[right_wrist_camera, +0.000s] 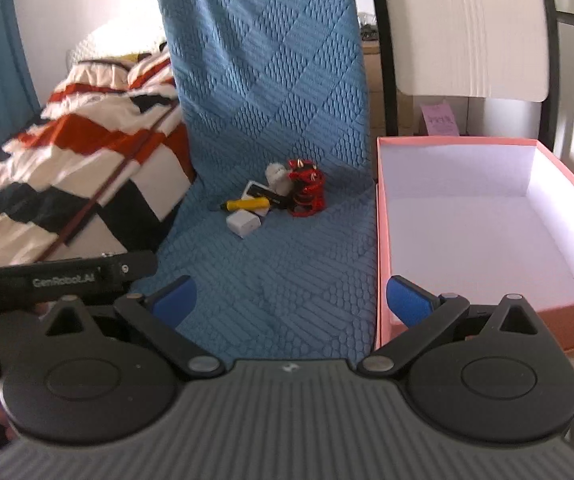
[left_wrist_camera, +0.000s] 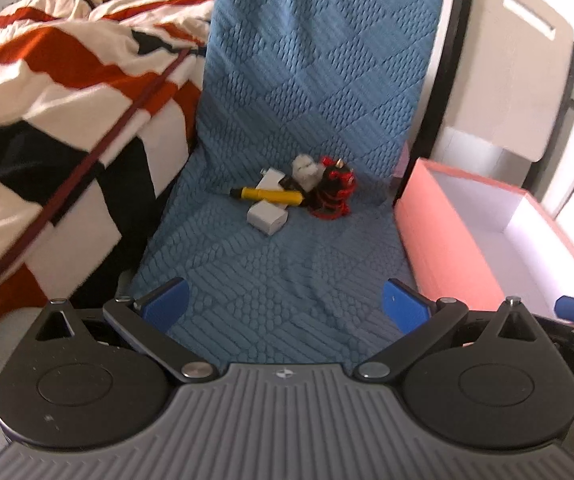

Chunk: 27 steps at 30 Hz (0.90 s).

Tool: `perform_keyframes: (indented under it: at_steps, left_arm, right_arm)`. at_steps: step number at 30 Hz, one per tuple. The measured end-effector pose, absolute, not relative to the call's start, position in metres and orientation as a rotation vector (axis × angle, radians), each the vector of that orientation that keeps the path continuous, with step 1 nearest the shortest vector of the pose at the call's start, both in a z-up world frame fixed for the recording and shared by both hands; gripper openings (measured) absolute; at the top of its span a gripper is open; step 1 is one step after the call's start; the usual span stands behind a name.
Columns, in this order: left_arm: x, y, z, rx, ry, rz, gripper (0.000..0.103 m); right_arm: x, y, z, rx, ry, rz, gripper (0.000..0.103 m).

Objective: Organize rigid objects

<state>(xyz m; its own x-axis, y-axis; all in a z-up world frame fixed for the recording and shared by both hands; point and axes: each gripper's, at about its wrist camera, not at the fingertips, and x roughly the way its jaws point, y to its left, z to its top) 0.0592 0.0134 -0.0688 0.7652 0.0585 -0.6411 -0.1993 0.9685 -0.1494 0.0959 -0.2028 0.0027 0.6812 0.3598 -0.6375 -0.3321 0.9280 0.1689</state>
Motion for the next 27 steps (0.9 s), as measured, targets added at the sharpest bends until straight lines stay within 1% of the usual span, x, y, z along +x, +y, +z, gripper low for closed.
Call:
perform_keyframes:
  at_steps: [6, 9, 12, 14, 16, 22, 24, 27]
  left_arm:
    - [0.076, 0.028, -0.094, -0.228, 0.696, 0.145, 0.103]
    - [0.086, 0.040, -0.103, -0.290, 0.696, 0.128, 0.103]
    - [0.095, 0.044, -0.103, -0.300, 0.712, 0.122, 0.103]
    - [0.100, 0.045, -0.100, -0.272, 0.707, 0.120, 0.103]
    - [0.105, 0.049, -0.100, -0.263, 0.708, 0.127, 0.103]
    - [0.122, 0.065, -0.105, -0.261, 0.697, 0.140, 0.103]
    - [0.131, 0.068, -0.109, -0.254, 0.711, 0.136, 0.103]
    - [0.146, 0.071, -0.112, -0.251, 0.737, 0.105, 0.103]
  right_arm:
    - [0.113, -0.201, -0.009, 0.020, 0.700, 0.380, 0.103]
    - [0.122, -0.203, -0.010, 0.074, 0.696, 0.378, 0.103]
    - [0.131, -0.202, -0.013, 0.126, 0.712, 0.365, 0.102]
    - [0.134, -0.200, -0.015, 0.141, 0.705, 0.381, 0.099]
    - [0.138, -0.200, -0.016, 0.177, 0.715, 0.383, 0.099]
    - [0.145, -0.190, -0.010, 0.170, 0.634, 0.410, 0.099]
    - [0.151, -0.183, -0.008, 0.147, 0.605, 0.420, 0.097]
    - [0.165, -0.173, -0.010, 0.118, 0.602, 0.437, 0.090]
